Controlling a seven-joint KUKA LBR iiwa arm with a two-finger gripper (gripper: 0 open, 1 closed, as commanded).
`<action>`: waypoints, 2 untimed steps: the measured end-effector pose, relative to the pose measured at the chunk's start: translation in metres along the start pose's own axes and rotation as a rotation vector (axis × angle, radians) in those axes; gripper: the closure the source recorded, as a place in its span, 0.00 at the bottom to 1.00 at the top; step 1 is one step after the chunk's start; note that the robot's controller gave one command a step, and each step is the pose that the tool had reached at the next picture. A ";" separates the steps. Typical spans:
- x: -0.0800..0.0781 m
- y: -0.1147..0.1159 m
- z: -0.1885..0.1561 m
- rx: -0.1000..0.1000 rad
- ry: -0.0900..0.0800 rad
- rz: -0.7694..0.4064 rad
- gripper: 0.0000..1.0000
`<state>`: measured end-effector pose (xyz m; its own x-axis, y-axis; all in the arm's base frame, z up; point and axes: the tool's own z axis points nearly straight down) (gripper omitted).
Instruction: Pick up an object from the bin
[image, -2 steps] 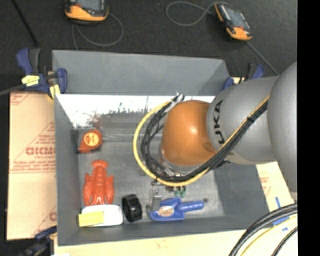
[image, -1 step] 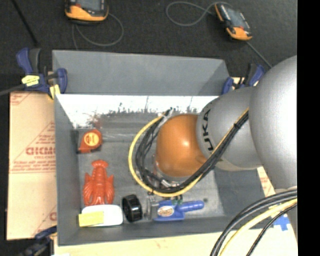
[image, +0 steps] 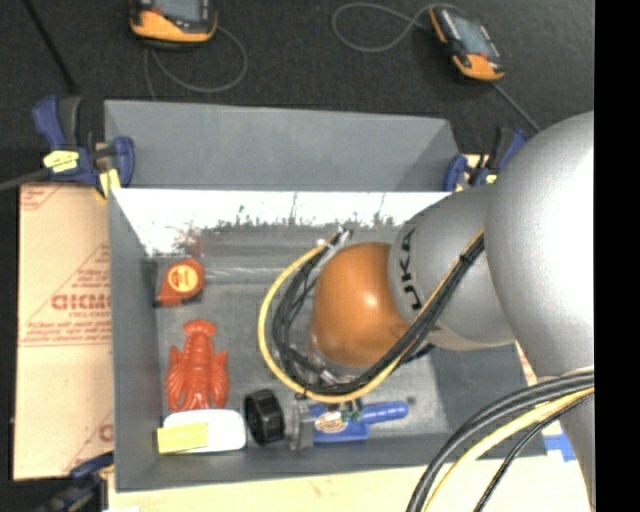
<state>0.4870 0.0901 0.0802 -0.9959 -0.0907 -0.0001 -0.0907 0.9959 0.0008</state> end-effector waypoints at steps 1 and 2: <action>0.004 -0.002 0.002 0.001 -0.003 0.095 0.00; 0.004 -0.002 0.005 0.000 -0.006 0.076 0.00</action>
Offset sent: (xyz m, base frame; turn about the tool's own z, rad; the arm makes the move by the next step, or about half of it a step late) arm -0.0080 -0.0025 -0.0102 0.1663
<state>0.4832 0.0874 0.0751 -0.9999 -0.0147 -0.0061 -0.0147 0.9999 0.0011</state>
